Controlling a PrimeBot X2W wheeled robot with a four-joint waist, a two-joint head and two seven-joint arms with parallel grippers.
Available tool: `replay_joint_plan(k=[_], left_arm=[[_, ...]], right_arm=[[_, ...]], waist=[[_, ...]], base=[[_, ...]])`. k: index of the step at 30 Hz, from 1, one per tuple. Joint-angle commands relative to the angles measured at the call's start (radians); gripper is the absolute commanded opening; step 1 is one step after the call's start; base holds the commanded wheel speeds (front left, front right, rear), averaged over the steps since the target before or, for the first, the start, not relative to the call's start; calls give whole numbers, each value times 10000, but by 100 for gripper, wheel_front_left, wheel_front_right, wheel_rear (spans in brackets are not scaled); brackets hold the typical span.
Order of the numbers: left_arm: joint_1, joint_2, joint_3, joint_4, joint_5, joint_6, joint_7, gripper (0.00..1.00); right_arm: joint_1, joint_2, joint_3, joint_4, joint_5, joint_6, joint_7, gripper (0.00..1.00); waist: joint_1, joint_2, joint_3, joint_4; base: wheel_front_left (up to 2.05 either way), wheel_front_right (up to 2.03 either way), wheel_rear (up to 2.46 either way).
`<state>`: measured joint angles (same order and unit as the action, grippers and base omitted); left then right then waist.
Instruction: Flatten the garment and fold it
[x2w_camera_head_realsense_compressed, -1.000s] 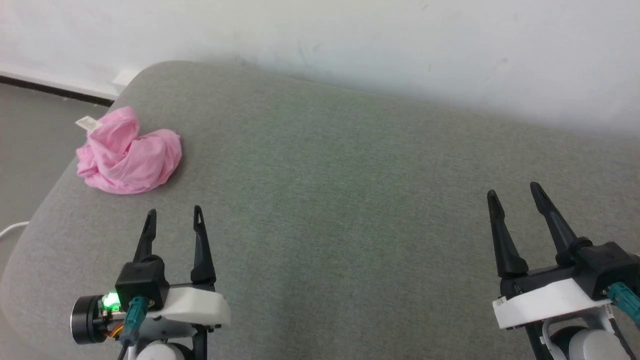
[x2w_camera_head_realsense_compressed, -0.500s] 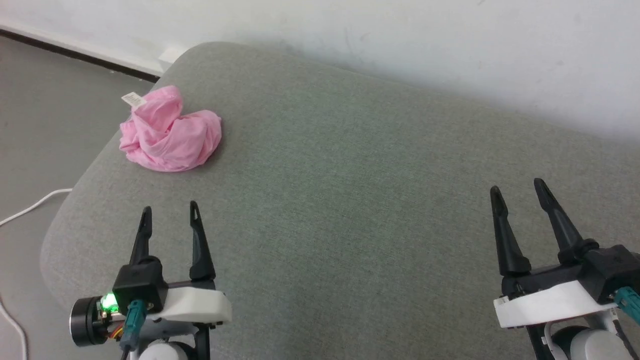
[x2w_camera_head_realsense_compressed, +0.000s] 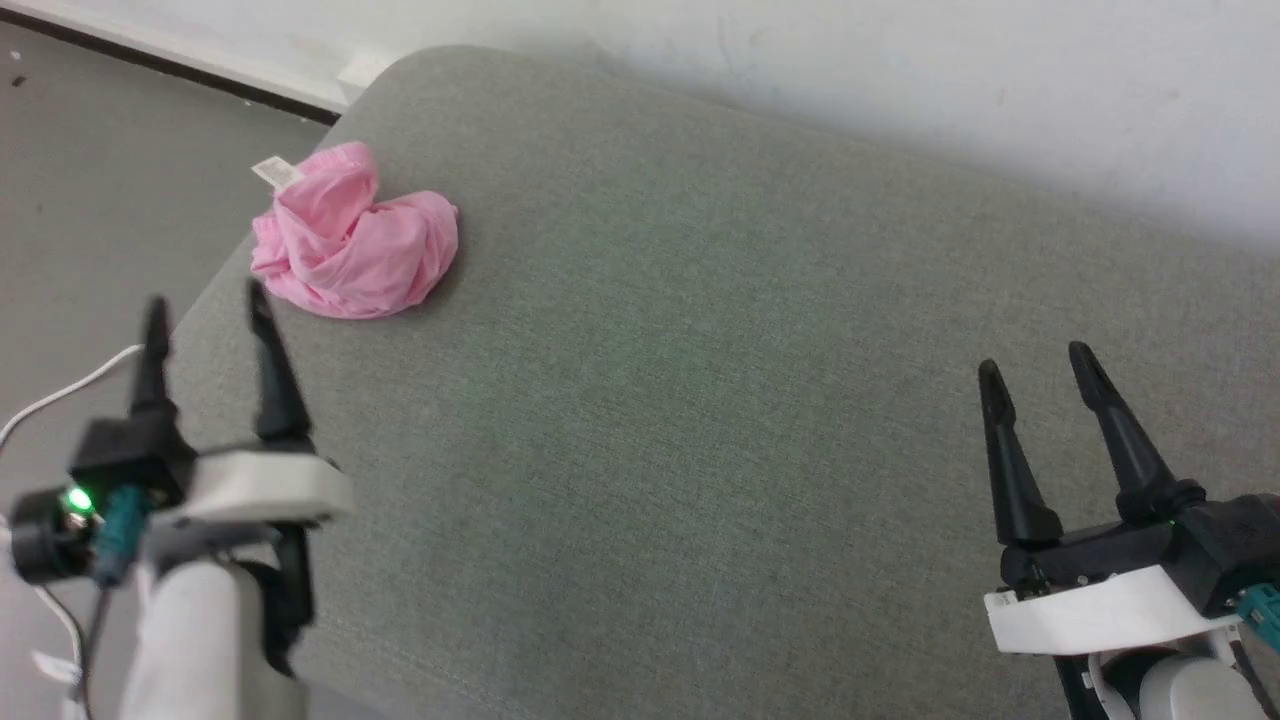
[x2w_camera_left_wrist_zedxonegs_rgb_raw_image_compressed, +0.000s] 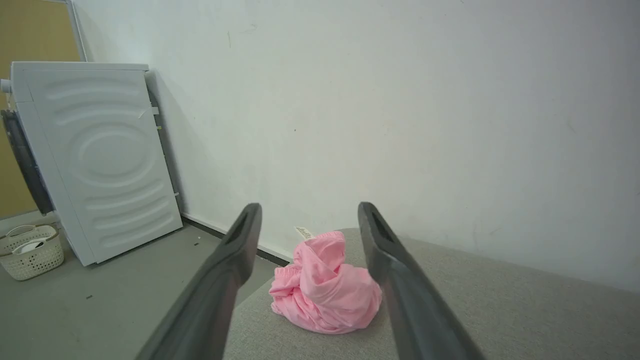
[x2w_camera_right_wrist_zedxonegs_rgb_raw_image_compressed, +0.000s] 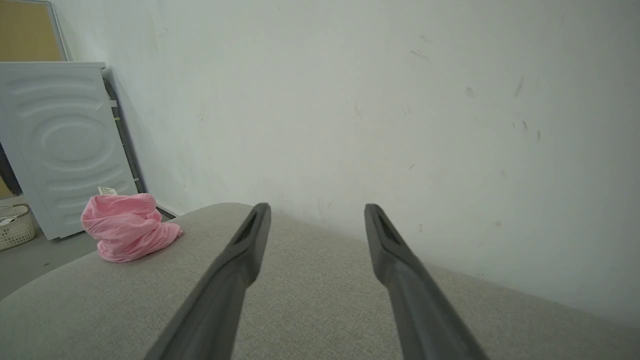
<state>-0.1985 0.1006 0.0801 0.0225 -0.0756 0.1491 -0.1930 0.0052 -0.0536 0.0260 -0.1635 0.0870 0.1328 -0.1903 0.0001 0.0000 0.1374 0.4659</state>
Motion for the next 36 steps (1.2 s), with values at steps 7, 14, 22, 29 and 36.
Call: replay_joint_plan(k=[7,14,22,29,36], left_arm=[[-2597,1117,1194,2060,-655,-680,-222,100],[-4745,2077,1329,4515,-1209,-1380,390,100],[-7148,3010,959,7728,-2098,-2529,3321,100],[-8418,3298,274,9426,-3733,-2777,6096,100],[-8079,3431,-1810,9281,-5013,-2795,8388,100]], right_arm=[[-359,-147,-145,-413,-301,-17,-251,100],[-852,-556,-161,-791,-355,-18,-376,100],[-1455,-1024,-43,-1368,-493,-20,-544,100],[-1814,-1342,-3,-1867,-651,-21,-689,100],[-1999,-1425,24,-1996,-720,-21,-715,100]], waist=[[-1,0,1352,-365],[-1,0,2589,-556],[-1,0,3969,-820],[-1,0,4975,-938],[-1,0,5368,-1024]], base=[[0,0,0],[0,0,0],[0,0,0],[0,0,0],[0,0,0]])
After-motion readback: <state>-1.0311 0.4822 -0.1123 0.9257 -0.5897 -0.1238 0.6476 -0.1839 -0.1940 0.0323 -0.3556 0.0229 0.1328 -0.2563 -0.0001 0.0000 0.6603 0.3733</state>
